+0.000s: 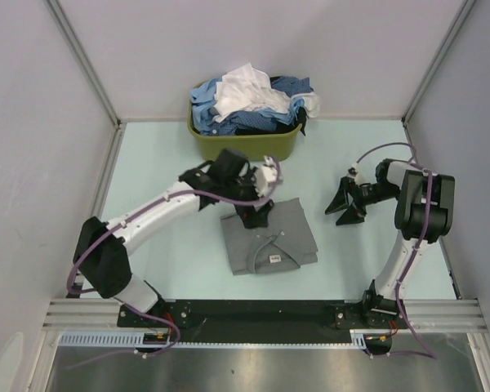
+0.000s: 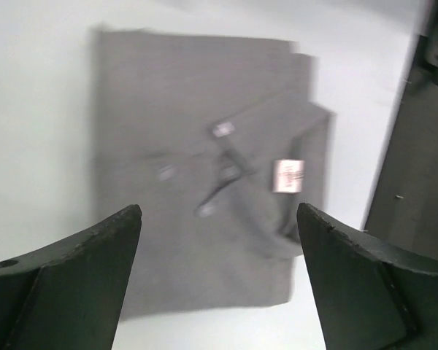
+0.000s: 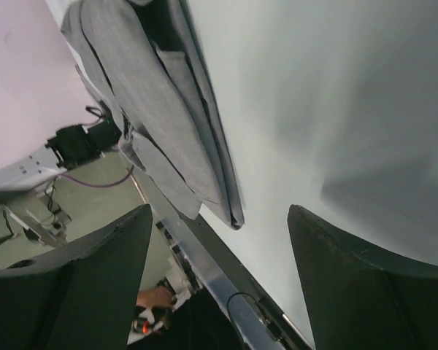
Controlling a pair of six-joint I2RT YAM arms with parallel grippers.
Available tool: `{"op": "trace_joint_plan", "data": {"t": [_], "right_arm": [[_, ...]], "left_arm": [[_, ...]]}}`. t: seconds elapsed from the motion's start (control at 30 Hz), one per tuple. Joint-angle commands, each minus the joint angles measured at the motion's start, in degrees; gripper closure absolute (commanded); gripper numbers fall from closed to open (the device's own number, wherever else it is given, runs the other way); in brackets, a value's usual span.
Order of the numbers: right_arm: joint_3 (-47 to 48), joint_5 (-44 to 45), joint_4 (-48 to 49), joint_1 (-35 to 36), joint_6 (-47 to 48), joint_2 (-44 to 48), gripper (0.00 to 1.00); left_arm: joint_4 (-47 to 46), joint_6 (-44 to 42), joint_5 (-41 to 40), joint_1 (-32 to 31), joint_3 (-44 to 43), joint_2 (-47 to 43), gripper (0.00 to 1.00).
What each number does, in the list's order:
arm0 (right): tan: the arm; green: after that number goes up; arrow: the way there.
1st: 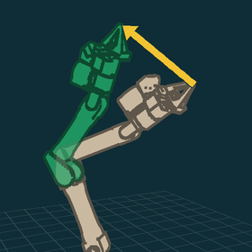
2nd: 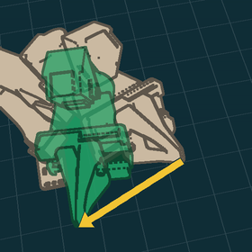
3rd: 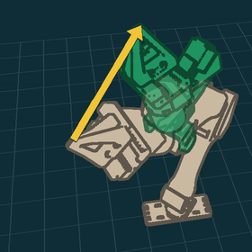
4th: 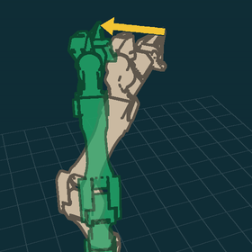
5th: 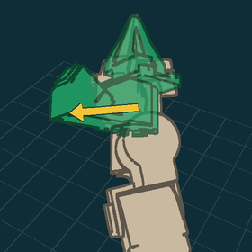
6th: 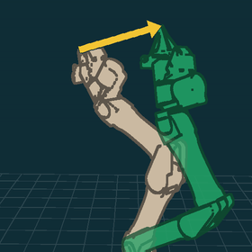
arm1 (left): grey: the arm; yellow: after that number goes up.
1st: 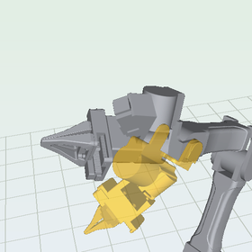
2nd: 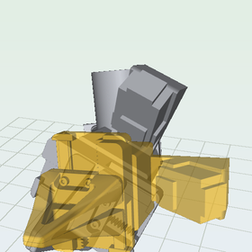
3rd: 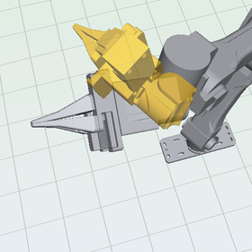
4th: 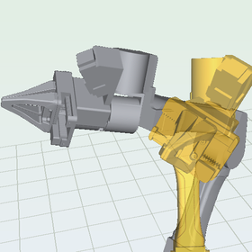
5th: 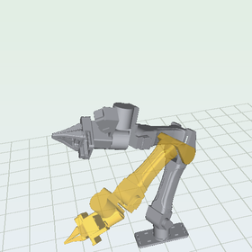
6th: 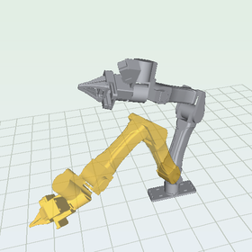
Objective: Fold and stack the long sleeve shirts
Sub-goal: Fold the shirt
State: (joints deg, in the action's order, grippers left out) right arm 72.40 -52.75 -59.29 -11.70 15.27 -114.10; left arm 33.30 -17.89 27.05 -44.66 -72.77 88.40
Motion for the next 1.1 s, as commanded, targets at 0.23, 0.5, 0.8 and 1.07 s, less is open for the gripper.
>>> {"op": "trace_joint_plan", "data": {"t": [0.23,0.5,0.8,1.07], "right_arm": [[-4.9,1.6,2.0,14.9,1.0,-7.4,0.25],[6.9,6.1,0.4,18.4,0.6,-14.7,0.78],[59.3,19.4,-12.3,19.5,5.1,-31.1,0.64],[34.2,11.8,-3.8,8.1,0.1,-9.6,0.1]], "left_arm": [[0.4,5.5,10.9,21.1,-1.1,5.5,0.1],[-4.7,11.6,12.3,27.0,6.8,1.3,0.12],[-5.4,1.4,10.3,24.0,12.4,-0.2,0.18],[-10.3,7.9,9.4,21.5,4.3,12.7,0.14]]}}
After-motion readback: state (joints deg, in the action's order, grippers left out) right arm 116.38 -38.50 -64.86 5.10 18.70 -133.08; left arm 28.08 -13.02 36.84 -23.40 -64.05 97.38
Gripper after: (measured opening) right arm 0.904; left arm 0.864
